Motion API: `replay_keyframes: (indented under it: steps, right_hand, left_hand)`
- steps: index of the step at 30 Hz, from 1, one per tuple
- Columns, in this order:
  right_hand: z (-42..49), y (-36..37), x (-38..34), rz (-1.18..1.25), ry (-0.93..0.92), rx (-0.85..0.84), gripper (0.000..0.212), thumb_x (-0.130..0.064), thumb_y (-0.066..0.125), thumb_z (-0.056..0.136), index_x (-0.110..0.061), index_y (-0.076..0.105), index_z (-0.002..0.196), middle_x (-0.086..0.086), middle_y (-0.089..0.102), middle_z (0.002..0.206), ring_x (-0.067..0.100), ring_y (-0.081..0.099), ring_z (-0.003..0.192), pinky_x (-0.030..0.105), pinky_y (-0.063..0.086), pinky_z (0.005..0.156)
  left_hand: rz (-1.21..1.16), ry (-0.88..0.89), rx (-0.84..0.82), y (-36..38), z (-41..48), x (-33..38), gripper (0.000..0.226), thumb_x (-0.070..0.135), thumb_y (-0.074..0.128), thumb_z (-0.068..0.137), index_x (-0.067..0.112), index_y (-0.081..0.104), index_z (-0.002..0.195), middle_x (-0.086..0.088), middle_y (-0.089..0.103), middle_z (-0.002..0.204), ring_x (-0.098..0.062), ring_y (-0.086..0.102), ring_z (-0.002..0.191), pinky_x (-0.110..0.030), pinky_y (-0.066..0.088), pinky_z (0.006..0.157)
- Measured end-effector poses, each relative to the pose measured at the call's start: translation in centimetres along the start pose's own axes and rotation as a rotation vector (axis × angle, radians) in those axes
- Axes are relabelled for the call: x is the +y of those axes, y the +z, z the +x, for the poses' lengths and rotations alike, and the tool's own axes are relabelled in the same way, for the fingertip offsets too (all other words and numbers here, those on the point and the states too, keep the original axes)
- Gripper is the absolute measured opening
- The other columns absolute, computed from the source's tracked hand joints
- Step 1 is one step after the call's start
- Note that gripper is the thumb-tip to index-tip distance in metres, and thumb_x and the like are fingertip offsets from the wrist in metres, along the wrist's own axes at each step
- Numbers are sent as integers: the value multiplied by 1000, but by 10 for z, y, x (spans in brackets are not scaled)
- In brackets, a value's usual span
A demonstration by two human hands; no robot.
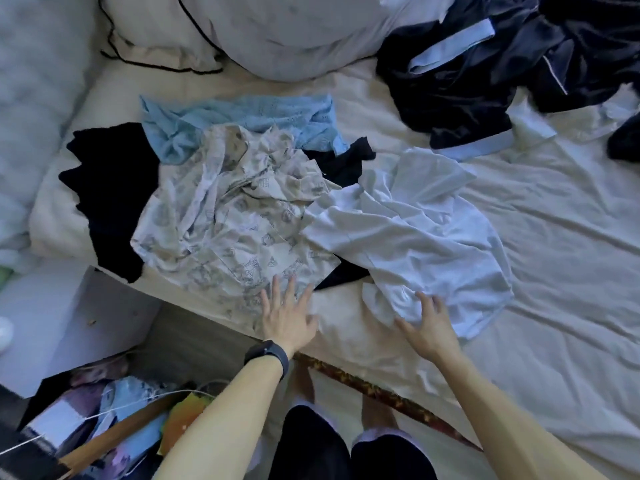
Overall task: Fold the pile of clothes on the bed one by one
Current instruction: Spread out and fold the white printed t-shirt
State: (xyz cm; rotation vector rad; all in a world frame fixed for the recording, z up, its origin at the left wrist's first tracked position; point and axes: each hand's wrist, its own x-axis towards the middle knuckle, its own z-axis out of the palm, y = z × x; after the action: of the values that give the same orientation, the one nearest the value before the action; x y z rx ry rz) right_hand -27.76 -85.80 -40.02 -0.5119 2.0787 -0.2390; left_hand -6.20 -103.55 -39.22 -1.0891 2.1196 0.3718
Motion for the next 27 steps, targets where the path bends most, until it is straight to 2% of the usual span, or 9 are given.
replay_keyframes:
  steps: [3,7,10,13,16,20,22,24,27]
  right_hand:
    - [16,7,4,-22,57,62,36,-31,56,101,-16,53,134,11,34,153,29,55,119,35,43,86]
    - [13,1,-1,-32,166,169,20,-22,56,100,-8,67,110,13,65,117,33,62,103,35,43,81]
    - [-14,-17,-22,149,236,310,20,-22,52,103,-5,60,109,14,67,102,37,60,102,38,42,79]
    - [-58,-53,-66,324,169,507,18,-20,48,104,-3,53,104,6,57,89,34,55,89,34,29,70]
    - [-110,-106,-122,403,-1,676,12,-17,50,104,-6,54,103,-4,53,81,26,50,83,32,26,67]
    - [-179,-189,-202,427,-304,729,14,-16,50,104,-20,51,91,-7,51,74,3,48,63,21,36,60]
    - [-205,-227,-238,415,-433,747,15,-16,53,103,-23,53,90,-8,54,76,1,48,63,17,39,61]
    - [-228,-260,-266,422,-524,775,10,-18,55,102,-22,56,94,-11,58,80,1,51,68,17,41,65]
    - [-260,-295,-284,497,-665,859,18,-16,57,101,-31,59,90,-15,64,83,-2,58,76,19,47,74]
  left_hand:
    - [18,1,-72,8,41,-13,74,62,33,97,44,-10,156,0,-22,165,-40,-22,149,-62,-14,115]
    - [20,79,-345,1,79,-36,75,59,41,96,47,-2,156,5,-21,165,-38,-20,150,-64,8,117]
    - [32,180,-384,-24,85,-50,67,55,38,99,34,16,159,0,8,168,-35,12,152,-55,27,118]
    - [-119,237,-344,-72,64,-56,63,43,44,99,22,29,156,-10,40,156,-32,43,139,-43,42,109]
    - [-235,402,-179,-146,18,-45,64,37,50,100,18,28,156,-12,41,155,-30,41,140,-37,38,111]
    - [-451,725,172,-268,-63,-3,90,61,64,86,28,21,158,2,33,158,-18,31,144,-36,30,117]
    - [-522,899,326,-327,-98,24,95,66,71,77,36,27,155,12,41,151,-9,39,137,-34,36,113]
    - [-534,986,489,-378,-125,45,78,61,74,76,39,41,143,15,58,133,-9,56,121,-36,49,99]
    - [-500,964,765,-443,-153,58,31,45,66,90,25,62,114,2,72,101,-24,68,93,-41,53,77]
